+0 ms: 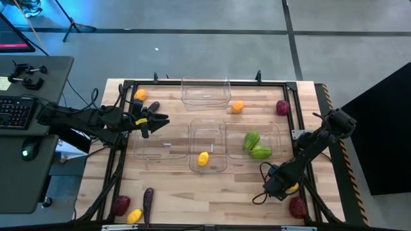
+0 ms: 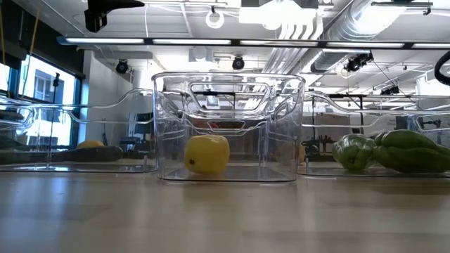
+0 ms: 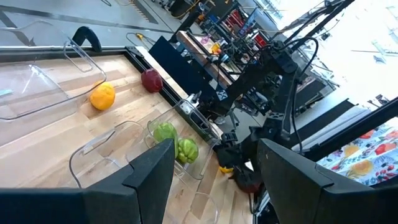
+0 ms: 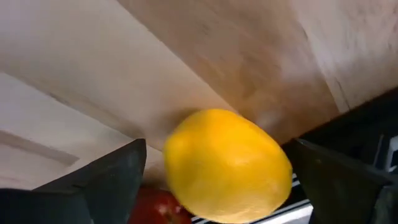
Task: Sort produce into baskets
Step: Put the lemon into the middle transparent bin
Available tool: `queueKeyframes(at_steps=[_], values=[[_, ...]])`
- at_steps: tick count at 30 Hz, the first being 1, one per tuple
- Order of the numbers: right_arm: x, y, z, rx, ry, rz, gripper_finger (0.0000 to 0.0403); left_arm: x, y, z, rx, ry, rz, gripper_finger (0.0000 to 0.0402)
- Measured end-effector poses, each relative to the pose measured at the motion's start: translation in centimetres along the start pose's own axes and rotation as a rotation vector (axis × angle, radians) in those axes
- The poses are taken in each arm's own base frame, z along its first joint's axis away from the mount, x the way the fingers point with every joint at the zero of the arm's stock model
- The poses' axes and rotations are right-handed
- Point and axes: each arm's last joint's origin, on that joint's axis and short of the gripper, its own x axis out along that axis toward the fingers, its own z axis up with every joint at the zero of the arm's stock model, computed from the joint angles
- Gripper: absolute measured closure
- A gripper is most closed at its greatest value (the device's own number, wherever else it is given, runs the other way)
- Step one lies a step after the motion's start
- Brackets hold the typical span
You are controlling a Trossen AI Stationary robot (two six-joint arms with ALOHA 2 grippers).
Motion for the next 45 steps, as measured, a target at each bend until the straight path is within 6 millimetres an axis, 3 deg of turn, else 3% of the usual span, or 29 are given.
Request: queueKeyframes(at_steps=[6, 11, 13, 18, 21, 24, 27, 30, 39, 45], values=[[-0.4, 0.2, -0.2, 0.006, 0.021, -0.001, 0.0093, 0.0, 0.0, 0.0, 0.000, 0.000, 0.000, 0.0184], [-3.1, 1.4, -1.3, -0.012, -0.040, -0.017, 0.0184, 0.0, 0.0, 0.0, 0.000, 0.000, 0.000, 0.0184], [-5.0, 1.9, -2.1, -0.021, -0.073, -0.036, 0.0210, 0.0, 0.0, 0.0, 0.000, 0.000, 0.000, 0.0184], [-11.6, 3.2, -4.5, -0.073, -0.271, -0.003, 0.0211, 0.0, 0.0, 0.0, 0.000, 0.001, -0.001, 0.0184], [-16.1, 4.3, -5.0, -0.079, -0.494, 0.149, 0.0195, 0.0, 0.0, 0.0, 0.000, 0.001, -0.001, 0.0184], [-20.4, 5.3, -4.7, -0.052, -0.828, 0.334, 0.0174, 0.0, 0.0, 0.0, 0.000, 0.000, 0.000, 0.0184], [-23.2, 5.8, -3.3, -0.061, -1.092, 0.406, 0.0170, 0.0, 0.0, 0.0, 0.001, -0.005, 0.005, 0.0184], [-23.7, 6.4, -0.4, -0.040, -1.186, 0.358, 0.0171, 0.0, 0.1, 0.1, -0.015, -0.019, 0.018, 0.0184], [-21.7, 8.5, 10.8, -0.045, -1.223, 0.404, 0.0172, 0.0, 0.0, 0.1, -0.080, -0.018, 0.013, 0.0184], [-22.1, 6.7, 13.8, 0.016, -1.153, 0.386, 0.0171, 0.0, -0.1, 0.0, -0.081, 0.005, -0.012, 0.0184]])
